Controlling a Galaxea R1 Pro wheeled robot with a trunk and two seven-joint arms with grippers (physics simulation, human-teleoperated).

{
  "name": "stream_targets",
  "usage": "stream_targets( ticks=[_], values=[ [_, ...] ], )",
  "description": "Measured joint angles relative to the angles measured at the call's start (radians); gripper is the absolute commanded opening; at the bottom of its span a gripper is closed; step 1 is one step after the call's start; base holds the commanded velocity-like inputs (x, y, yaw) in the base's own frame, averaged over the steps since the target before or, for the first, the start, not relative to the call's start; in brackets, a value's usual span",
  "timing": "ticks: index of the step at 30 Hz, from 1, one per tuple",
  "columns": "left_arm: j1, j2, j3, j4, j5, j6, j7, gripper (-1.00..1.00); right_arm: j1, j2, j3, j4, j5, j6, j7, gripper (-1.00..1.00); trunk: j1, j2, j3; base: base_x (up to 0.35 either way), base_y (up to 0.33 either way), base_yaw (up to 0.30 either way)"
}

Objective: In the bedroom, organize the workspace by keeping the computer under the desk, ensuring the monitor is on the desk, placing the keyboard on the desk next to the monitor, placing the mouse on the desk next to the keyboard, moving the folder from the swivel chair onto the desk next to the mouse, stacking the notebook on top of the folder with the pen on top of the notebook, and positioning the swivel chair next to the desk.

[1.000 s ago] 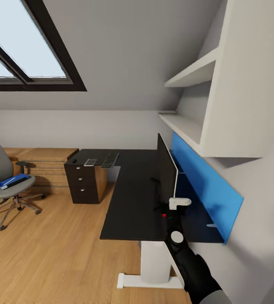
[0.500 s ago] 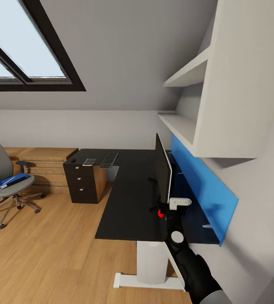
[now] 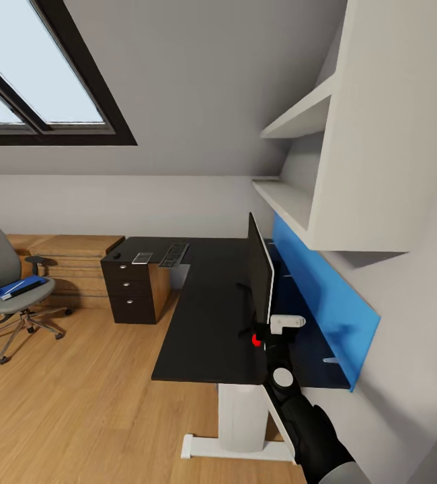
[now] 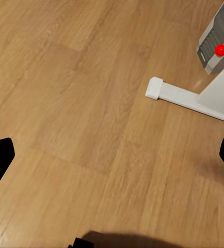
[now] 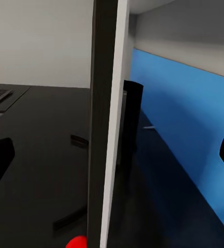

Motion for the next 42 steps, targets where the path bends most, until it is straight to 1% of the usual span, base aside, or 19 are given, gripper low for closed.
stream_targets(
  ticks=[11,18,26,32,42],
  values=[
    [0.0,0.0,0.0,-0.001,0.0,-0.001,0.0,1.0,0.0,0.0,0.0,0.0,0.0,0.0,-0.001,1.0,0.0,0.0,0.0,0.008,0.0,0.0],
    [0.0,0.0,0.0,-0.001,0.0,-0.001,0.0,1.0,0.0,0.0,0.0,0.0,0.0,0.0,0.0,1.0,0.0,0.0,0.0,0.201,0.0,0.0],
    [0.0,0.0,0.0,-0.001,0.0,-0.002,0.0,1.0,0.0,0.0,0.0,0.001,0.0,0.0,0.0,1.0,0.0,0.0,0.0,0.085,0.0,0.0],
    [0.0,0.0,0.0,-0.001,0.0,-0.002,0.0,1.0,0.0,0.0,0.0,0.0,0.0,0.0,0.0,1.0,0.0,0.0,0.0,0.219,0.0,0.0],
    [0.0,0.0,0.0,-0.001,0.0,-0.002,0.0,1.0,0.0,0.0,0.0,0.001,0.001,0.0,0.0,1.0,0.0,0.0,0.0,0.072,0.0,0.0]
  ],
)
